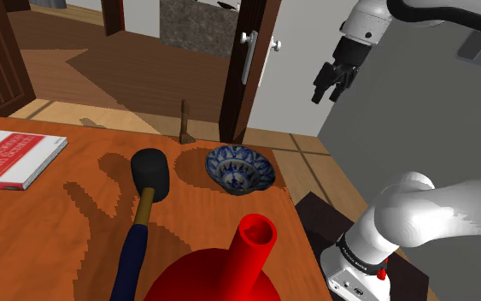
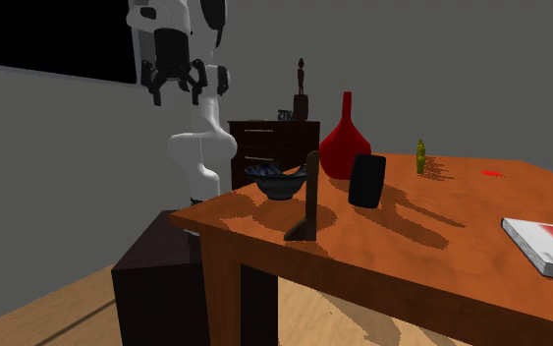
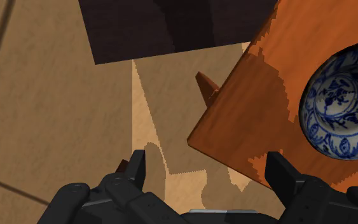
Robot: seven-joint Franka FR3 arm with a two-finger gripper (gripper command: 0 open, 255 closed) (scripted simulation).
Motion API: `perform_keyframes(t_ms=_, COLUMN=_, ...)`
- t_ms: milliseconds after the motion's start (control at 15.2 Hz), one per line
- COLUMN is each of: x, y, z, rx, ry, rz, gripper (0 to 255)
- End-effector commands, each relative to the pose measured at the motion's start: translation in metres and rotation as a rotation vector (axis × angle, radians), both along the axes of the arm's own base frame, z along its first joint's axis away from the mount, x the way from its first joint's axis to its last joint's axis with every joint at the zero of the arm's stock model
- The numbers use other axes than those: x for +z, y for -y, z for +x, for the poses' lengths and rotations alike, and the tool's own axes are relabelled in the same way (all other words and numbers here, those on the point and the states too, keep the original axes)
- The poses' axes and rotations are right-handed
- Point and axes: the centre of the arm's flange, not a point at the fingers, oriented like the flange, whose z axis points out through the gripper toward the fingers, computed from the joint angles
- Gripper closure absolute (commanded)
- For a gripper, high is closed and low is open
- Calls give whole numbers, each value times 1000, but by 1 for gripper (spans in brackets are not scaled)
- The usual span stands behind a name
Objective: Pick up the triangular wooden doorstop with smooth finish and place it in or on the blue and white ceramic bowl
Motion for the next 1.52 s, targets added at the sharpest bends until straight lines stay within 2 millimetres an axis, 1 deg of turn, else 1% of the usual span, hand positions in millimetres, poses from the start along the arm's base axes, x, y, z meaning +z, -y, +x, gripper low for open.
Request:
perform_keyframes(t_ms=0, x=0, y=0, z=0, rx=0, ry=0, rz=0, gripper=0)
perform_keyframes(t_ms=330, x=-10, y=-56, z=37, rx=-105, ry=-16, rz=1, gripper=0)
perform_keyframes(t_ms=726, x=-24, y=-117, z=89, rx=-230, ry=-36, rz=2, gripper=0)
perform_keyframes(t_ms=1122, x=-38, y=-172, z=147, rx=-356, ry=-55, rz=4, gripper=0)
perform_keyframes(t_ms=1452, x=-51, y=-211, z=201, rx=-461, ry=-71, rz=5, gripper=0)
